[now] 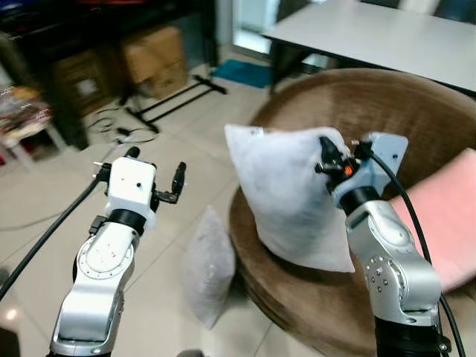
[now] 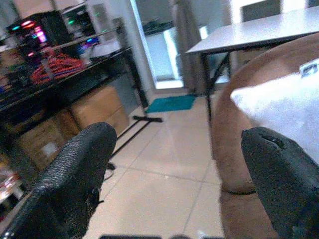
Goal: Move the pillow to the sofa from floor
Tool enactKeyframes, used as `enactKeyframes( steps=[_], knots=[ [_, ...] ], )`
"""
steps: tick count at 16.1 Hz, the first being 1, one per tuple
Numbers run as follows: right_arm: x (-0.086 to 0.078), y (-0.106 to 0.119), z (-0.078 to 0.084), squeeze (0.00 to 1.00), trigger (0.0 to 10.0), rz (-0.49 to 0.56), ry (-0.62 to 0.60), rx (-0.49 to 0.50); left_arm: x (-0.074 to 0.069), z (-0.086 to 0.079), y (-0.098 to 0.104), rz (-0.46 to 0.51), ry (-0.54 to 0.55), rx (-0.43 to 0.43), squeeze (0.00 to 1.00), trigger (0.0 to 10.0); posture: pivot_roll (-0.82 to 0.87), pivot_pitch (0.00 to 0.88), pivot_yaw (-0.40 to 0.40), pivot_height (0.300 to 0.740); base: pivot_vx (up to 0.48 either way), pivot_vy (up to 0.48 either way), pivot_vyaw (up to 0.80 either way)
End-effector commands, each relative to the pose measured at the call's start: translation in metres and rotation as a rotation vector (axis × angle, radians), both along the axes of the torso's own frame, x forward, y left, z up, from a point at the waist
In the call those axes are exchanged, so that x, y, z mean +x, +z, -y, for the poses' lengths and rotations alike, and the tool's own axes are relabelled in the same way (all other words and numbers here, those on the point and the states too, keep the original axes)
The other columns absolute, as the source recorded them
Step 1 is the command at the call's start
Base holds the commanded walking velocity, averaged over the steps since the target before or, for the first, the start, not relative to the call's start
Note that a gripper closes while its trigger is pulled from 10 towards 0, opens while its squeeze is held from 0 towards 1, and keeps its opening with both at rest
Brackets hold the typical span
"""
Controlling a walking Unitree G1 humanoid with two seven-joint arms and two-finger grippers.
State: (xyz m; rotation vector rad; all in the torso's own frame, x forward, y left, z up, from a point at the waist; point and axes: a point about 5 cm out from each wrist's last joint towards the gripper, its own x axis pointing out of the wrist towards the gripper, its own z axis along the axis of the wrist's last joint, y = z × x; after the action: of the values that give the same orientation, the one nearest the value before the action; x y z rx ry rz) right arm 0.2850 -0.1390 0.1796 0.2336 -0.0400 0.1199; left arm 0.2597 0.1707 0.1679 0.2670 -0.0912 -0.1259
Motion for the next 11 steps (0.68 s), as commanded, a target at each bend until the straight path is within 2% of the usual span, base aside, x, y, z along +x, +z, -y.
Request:
enactKeyframes(
  steps=[1, 5, 7, 10, 11],
  knots=[
    [-0.0015, 0.0126, -0.0015, 0.0, 10.0, 0.082, -0.015, -0.011, 0.0004, -0.0018, 0.0014, 0.005, 0.007, 0.01, 0.0, 10.0, -0.02, 0.0, 0.038, 0.74, 0.0, 0.0, 0.0],
    [0.0006, 0.0142, -0.0041, 0.0, 10.0, 0.089, -0.03, -0.018, 0.0014, -0.0014, 0.0022, 0.009, 0.004, 0.01, 0.0, 10.0, -0.02, 0.0, 0.039, 0.74, 0.0, 0.0, 0.0],
    [0.0011, 0.0128, -0.0066, 0.0, 10.0, 0.088, -0.029, -0.059, 0.0013, -0.0009, 0.0024, 0.011, 0.003, 0.009, 0.0, 10.0, -0.02, 0.0, 0.039, 0.74, 0.0, 0.0, 0.0],
    [0.0017, 0.0108, -0.0057, 0.0, 10.0, 0.081, -0.043, -0.044, 0.001, -0.0004, 0.0026, 0.013, 0.003, 0.007, 0.0, 10.0, -0.02, 0.0, 0.037, 0.74, 0.0, 0.0, 0.0],
    [0.0024, 0.0102, -0.0041, 0.0, 10.0, 0.083, -0.119, -0.093, 0.0011, -0.0004, 0.0026, 0.013, 0.004, 0.006, 0.0, 10.0, -0.02, 0.0, 0.037, 0.74, 0.0, 0.0, 0.0]
  ],
)
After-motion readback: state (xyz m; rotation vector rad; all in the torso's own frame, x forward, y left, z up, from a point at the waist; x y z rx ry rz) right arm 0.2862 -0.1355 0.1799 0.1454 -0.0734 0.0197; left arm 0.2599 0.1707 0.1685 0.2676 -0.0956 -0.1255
